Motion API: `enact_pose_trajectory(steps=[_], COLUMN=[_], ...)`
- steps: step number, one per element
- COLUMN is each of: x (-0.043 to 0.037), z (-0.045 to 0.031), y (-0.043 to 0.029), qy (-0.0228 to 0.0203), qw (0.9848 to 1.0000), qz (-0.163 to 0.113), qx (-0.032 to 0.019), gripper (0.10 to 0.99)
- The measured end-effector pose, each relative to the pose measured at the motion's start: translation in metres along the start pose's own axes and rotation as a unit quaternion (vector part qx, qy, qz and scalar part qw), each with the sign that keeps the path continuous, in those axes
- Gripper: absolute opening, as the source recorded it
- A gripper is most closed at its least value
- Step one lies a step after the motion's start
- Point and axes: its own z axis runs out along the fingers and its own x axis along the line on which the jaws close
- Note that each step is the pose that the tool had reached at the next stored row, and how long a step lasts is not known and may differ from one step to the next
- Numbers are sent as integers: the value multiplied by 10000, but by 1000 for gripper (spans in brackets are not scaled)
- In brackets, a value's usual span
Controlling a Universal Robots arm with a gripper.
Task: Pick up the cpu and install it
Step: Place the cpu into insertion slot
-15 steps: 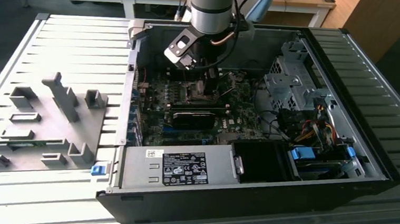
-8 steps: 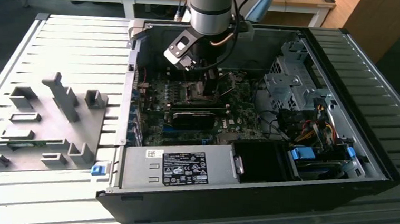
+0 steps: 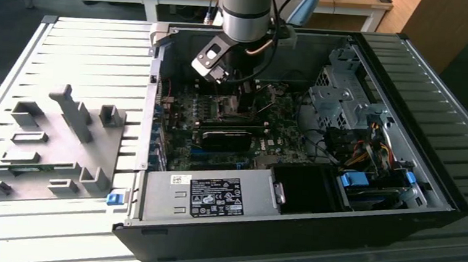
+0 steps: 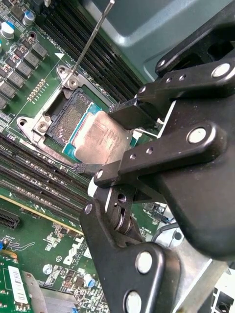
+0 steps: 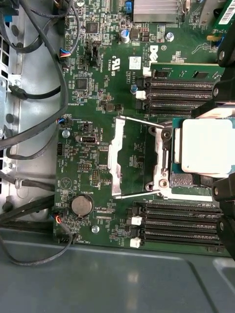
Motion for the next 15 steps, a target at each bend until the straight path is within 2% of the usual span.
enact_pose_trajectory(steps=[15], x=[1], z=[61], y=[-5], qy=[0], qw=[10000], qz=[0], qx=[0], gripper=[529])
